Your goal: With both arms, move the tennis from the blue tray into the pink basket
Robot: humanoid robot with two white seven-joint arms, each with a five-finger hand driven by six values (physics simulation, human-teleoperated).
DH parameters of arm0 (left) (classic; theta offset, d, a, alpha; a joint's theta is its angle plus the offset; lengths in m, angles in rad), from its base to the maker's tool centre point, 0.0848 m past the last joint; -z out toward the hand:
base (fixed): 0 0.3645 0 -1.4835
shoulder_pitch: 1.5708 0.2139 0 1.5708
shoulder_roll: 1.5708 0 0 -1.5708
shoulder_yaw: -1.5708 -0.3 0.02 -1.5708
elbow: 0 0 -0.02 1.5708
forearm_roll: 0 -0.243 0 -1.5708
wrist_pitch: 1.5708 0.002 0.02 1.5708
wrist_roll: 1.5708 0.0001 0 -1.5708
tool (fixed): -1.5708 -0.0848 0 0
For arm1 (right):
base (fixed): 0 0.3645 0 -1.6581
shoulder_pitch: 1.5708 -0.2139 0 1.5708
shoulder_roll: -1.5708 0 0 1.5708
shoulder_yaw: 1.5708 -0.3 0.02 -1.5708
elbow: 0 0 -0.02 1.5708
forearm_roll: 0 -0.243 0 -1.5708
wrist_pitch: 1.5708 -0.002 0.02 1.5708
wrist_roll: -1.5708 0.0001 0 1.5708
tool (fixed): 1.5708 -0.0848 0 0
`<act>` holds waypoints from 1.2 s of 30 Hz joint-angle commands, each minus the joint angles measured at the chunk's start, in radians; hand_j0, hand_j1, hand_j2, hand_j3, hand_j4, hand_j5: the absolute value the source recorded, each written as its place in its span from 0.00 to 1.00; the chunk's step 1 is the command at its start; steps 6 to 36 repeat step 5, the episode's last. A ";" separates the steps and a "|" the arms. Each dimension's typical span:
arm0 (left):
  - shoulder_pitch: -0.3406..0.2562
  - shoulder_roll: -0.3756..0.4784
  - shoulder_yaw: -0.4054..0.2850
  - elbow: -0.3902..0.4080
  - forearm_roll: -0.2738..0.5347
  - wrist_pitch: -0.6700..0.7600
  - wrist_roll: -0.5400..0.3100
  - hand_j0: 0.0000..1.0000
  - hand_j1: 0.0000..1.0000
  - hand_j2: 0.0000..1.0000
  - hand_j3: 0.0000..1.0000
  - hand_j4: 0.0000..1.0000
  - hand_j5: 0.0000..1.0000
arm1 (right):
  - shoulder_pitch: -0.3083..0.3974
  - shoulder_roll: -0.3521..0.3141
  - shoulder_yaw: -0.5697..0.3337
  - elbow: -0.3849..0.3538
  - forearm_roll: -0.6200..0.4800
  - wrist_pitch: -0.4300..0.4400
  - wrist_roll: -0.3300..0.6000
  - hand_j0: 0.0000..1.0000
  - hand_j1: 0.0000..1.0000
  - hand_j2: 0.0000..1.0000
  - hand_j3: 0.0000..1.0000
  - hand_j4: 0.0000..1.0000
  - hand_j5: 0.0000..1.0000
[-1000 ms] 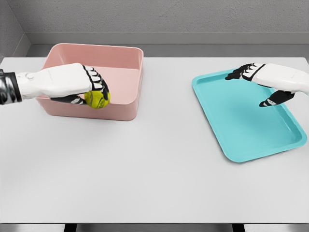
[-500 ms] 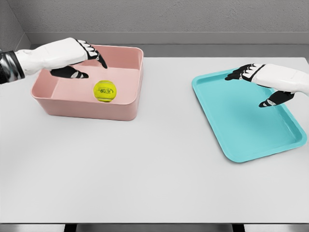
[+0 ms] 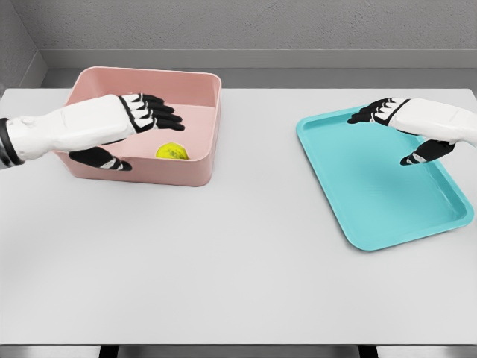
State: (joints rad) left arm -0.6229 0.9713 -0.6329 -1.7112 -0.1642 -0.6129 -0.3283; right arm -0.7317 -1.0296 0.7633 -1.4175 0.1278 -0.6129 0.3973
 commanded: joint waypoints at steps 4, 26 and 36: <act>0.034 0.061 -0.001 -0.054 0.017 0.002 0.038 1.00 1.00 1.00 1.00 1.00 1.00 | 0.000 -0.001 -0.001 -0.001 -0.007 0.002 -0.001 1.00 1.00 1.00 1.00 1.00 1.00; 0.035 0.061 -0.005 -0.054 0.017 0.002 0.038 1.00 1.00 1.00 1.00 1.00 1.00 | 0.000 -0.001 -0.001 -0.001 -0.007 0.002 -0.001 1.00 1.00 1.00 1.00 1.00 1.00; 0.035 0.061 -0.005 -0.054 0.017 0.002 0.038 1.00 1.00 1.00 1.00 1.00 1.00 | 0.000 -0.001 -0.001 -0.001 -0.007 0.002 -0.001 1.00 1.00 1.00 1.00 1.00 1.00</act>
